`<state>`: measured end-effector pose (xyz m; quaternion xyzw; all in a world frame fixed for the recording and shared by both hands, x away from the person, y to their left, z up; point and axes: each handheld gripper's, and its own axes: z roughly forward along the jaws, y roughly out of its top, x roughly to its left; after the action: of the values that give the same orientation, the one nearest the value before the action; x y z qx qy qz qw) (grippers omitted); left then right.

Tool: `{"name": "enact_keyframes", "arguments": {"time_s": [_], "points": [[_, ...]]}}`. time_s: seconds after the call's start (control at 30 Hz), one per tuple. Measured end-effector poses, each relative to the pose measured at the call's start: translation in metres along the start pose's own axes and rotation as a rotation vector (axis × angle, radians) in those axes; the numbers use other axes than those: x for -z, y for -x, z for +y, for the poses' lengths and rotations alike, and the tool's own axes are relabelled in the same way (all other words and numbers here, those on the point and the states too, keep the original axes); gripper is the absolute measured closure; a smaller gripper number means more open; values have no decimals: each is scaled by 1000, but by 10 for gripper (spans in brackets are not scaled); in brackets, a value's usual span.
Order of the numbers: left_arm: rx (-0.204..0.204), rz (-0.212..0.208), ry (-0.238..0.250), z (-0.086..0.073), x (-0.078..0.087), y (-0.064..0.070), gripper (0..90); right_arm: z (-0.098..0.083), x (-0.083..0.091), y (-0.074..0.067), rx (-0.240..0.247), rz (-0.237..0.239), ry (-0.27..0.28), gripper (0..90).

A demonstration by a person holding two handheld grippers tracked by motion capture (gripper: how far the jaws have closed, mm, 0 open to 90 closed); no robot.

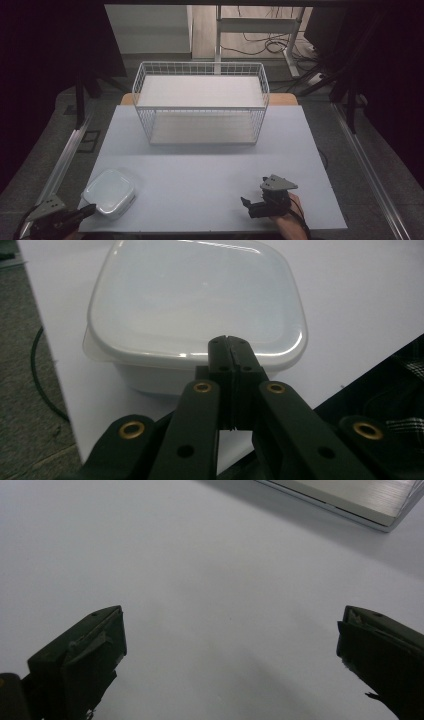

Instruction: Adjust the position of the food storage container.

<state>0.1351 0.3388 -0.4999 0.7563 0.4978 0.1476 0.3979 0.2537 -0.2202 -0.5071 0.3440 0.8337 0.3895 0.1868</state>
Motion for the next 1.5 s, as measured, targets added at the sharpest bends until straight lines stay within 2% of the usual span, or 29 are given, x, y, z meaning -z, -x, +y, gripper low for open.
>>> {"name": "enact_keyframes", "arguments": {"time_s": [0.2,0.4,0.43,0.5,0.57,0.6,0.67,0.7,0.8,0.87,0.97,1.23,1.5], "points": [[-9,-45,24,10,-19,5,900,0,-2,-2,9,7,-9,0],[-11,-66,58,21,-35,5,900,0,-3,-3,11,17,-15,0],[-8,-56,75,24,-34,4,900,0,-3,-3,9,18,-13,0],[9,-5,116,29,-26,-2,900,0,-3,-2,9,17,-11,0],[43,59,158,32,-17,-13,900,0,-3,-2,10,18,-10,0],[59,93,161,32,-15,-19,900,0,-4,-3,11,20,-11,0],[84,161,144,29,-15,-31,900,0,-4,-3,20,22,-17,0],[108,182,129,27,-18,-39,900,0,-5,-4,24,22,-17,0],[138,199,81,22,-30,-50,900,0,-5,-5,33,25,-21,0],[135,186,51,22,-39,-51,900,0,-6,-5,32,26,-23,0],[122,174,32,26,-47,-47,900,0,-6,-5,29,29,-24,0],[107,113,32,35,-63,-29,900,1,-6,-5,20,33,-31,0],[56,52,17,53,-86,-3,900,1,-8,-4,11,26,-40,0]]}}
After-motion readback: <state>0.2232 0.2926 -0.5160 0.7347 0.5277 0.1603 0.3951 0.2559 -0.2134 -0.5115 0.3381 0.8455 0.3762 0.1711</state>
